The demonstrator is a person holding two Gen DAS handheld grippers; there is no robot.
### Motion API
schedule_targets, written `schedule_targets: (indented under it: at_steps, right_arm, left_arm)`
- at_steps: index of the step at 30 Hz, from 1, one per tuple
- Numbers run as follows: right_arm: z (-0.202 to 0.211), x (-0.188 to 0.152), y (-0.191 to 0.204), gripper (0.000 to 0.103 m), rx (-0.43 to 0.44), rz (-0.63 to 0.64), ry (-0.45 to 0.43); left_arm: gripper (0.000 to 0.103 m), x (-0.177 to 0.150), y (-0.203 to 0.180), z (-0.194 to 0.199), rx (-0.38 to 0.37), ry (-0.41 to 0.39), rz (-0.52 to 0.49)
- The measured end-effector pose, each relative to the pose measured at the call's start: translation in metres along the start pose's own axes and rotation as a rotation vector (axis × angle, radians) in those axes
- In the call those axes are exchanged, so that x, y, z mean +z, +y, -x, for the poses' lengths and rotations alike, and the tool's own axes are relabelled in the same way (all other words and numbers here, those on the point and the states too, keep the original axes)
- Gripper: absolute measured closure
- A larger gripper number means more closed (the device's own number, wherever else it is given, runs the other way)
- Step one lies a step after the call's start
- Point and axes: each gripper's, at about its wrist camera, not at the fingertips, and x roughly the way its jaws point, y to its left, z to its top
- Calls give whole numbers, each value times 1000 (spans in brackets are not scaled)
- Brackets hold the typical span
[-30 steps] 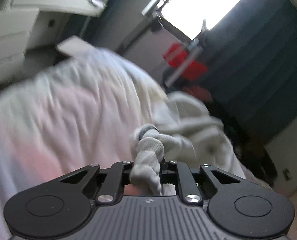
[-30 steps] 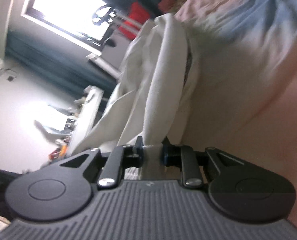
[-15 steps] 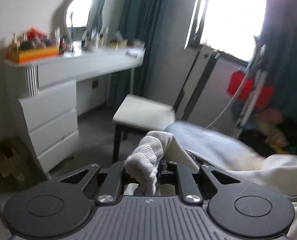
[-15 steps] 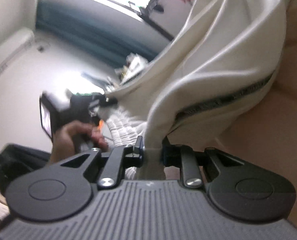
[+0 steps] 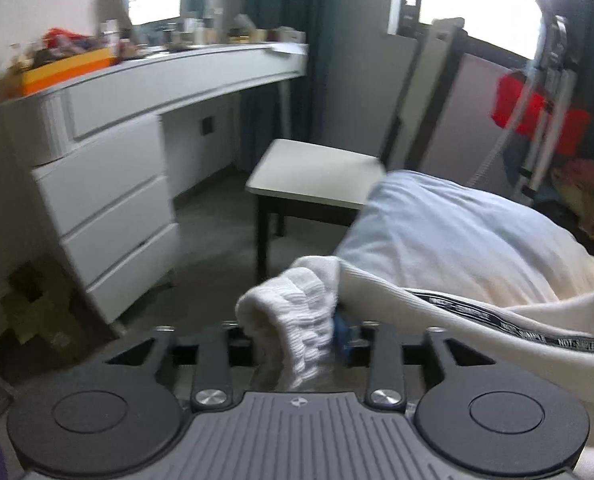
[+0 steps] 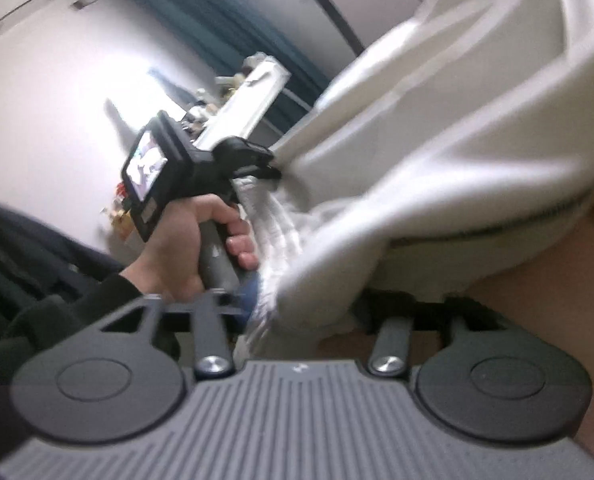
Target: Fold clothes
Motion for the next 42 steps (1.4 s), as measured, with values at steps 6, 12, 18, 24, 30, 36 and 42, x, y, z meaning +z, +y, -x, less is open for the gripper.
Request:
schedule_targets:
  at_steps: [6,12,18,24,30,36,42]
  right_arm:
    - [57,16,23,13,32,120,-111]
    - [145,30,26,13,-53,227,-266]
    - [232,46,6,14,-175,344,-367]
    - [295,54,-50,14,-379,458,-432]
    - [341,48,-130,13,-489,217,-493]
    - [341,65,-178,14,-465,53,-498]
    - [318,70,-217,14,-491,-53,-435]
  left_arm:
    - [22,-13,17,87,20,-119,31]
    - [21,-53,0,193,-63,-177,-19]
    - [20,-117,-56,283,-222,-208,-96]
    - [20,-177,-137,314,-353,-201,-238]
    - [20,-200,-212,290,-397,-144,-342]
    - [20,-179,-269,215,-345,-95,-351]
    - [14,-150,-326,161,-381,-77,-280]
